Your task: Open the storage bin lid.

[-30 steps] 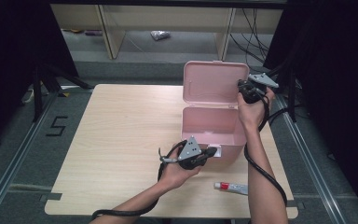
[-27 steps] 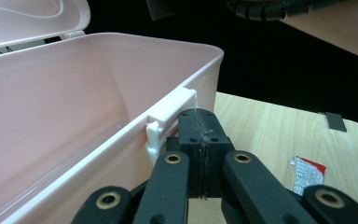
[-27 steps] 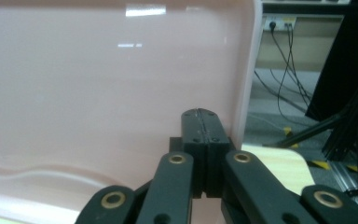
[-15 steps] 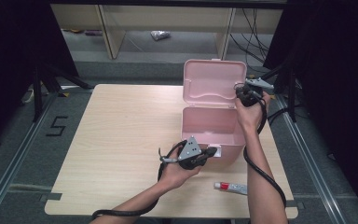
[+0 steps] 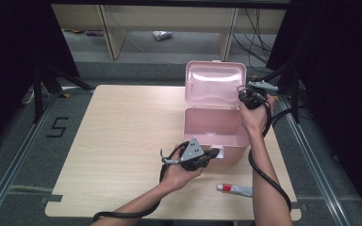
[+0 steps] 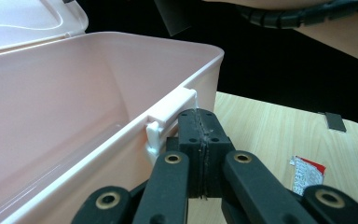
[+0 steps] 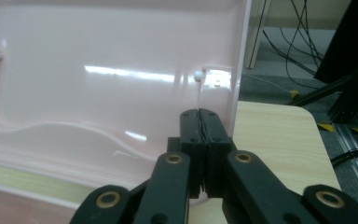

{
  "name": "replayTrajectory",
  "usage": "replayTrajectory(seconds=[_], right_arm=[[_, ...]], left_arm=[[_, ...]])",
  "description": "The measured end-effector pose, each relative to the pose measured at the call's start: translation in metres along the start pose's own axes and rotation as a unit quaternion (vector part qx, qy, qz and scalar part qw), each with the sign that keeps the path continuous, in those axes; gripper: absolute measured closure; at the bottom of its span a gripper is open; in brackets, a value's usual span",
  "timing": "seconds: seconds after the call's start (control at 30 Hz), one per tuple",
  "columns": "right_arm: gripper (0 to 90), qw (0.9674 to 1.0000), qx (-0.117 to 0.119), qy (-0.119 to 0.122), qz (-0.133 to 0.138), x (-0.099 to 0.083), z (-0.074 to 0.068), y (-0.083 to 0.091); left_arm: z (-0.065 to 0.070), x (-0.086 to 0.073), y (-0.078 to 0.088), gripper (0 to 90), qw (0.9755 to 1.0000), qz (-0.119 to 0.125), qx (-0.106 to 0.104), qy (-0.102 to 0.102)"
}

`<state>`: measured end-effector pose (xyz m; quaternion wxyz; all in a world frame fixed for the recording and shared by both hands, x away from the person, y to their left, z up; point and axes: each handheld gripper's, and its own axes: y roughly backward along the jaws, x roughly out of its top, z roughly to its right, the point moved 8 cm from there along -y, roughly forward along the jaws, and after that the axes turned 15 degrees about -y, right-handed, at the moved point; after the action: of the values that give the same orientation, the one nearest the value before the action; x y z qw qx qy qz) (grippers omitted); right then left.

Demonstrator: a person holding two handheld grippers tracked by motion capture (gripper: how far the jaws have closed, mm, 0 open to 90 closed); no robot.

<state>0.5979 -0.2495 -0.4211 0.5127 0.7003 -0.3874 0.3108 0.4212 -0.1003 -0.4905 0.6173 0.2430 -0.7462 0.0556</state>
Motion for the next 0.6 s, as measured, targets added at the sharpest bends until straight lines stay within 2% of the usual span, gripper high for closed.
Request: replayTrajectory(seconds=[0.07, 0.1, 0.13, 0.17, 0.2, 0.27, 0.3, 0.37, 0.4, 0.43, 0.47, 0.5, 0.53, 0.6], right_arm=[[88.6, 0.9999, 0.005, 0.012, -0.004, -0.001, 0.0, 0.003], [88.4, 0.9999, 0.008, 0.001, -0.008, -0.003, -0.002, 0.005], [88.0, 0.9997, 0.017, 0.015, -0.014, -0.004, -0.002, 0.008], [87.5, 0.9995, 0.019, 0.0, -0.024, -0.009, -0.006, 0.013], [87.5, 0.9991, 0.028, 0.018, -0.025, -0.009, -0.005, 0.014], [87.2, 0.9988, 0.037, 0.004, -0.033, -0.014, -0.009, 0.021], [87.0, 0.9986, 0.038, 0.013, -0.034, -0.016, -0.008, 0.024], [86.3, 0.9981, 0.047, 0.017, -0.037, -0.02, -0.011, 0.031], [86.1, 0.9971, 0.059, 0.029, -0.039, -0.022, -0.01, 0.033], [85.6, 0.9963, 0.06, 0.048, -0.037, -0.023, -0.01, 0.036], [85.0, 0.9967, 0.062, 0.026, -0.046, -0.028, -0.012, 0.041], [84.5, 0.996, 0.069, 0.029, -0.048, -0.03, -0.013, 0.044], [84.1, 0.9955, 0.074, 0.033, -0.05, -0.032, -0.013, 0.048], [83.5, 0.995, 0.078, 0.039, -0.048, -0.035, -0.013, 0.057]], left_arm=[[0.0, 0.0, 0.0, 88.9, 1.0, 0.0, 0.0, 0.0], [0.0, 0.0, 0.0, 88.8, 1.0, 0.0, 0.0, 0.001], [0.0, -0.001, 0.0, 88.8, 1.0, -0.004, 0.002, 0.003], [0.0, -0.001, 0.0, 88.8, 1.0, -0.004, 0.002, 0.003], [0.0, -0.001, 0.0, 88.9, 1.0, -0.004, 0.002, 0.004], [0.0, -0.001, 0.0, 88.9, 1.0, -0.004, 0.001, 0.004], [0.0, -0.001, 0.0, 88.9, 1.0, -0.004, 0.002, 0.005], [0.0, -0.001, 0.0, 88.9, 1.0, -0.003, 0.003, 0.005], [0.0, -0.001, 0.0, 88.9, 1.0, -0.005, 0.002, 0.004], [-0.001, 0.0, 0.0, 88.8, 1.0, -0.002, 0.003, 0.004], [0.0, 0.0, 0.0, 88.8, 1.0, -0.006, 0.001, 0.004], [0.001, 0.0, -0.001, 88.8, 1.0, -0.001, -0.002, 0.004], [0.0, 0.0, 0.001, 88.8, 1.0, -0.008, 0.004, 0.0], [0.0, 0.0, 0.0, 88.7, 1.0, -0.003, 0.0, 0.006]])
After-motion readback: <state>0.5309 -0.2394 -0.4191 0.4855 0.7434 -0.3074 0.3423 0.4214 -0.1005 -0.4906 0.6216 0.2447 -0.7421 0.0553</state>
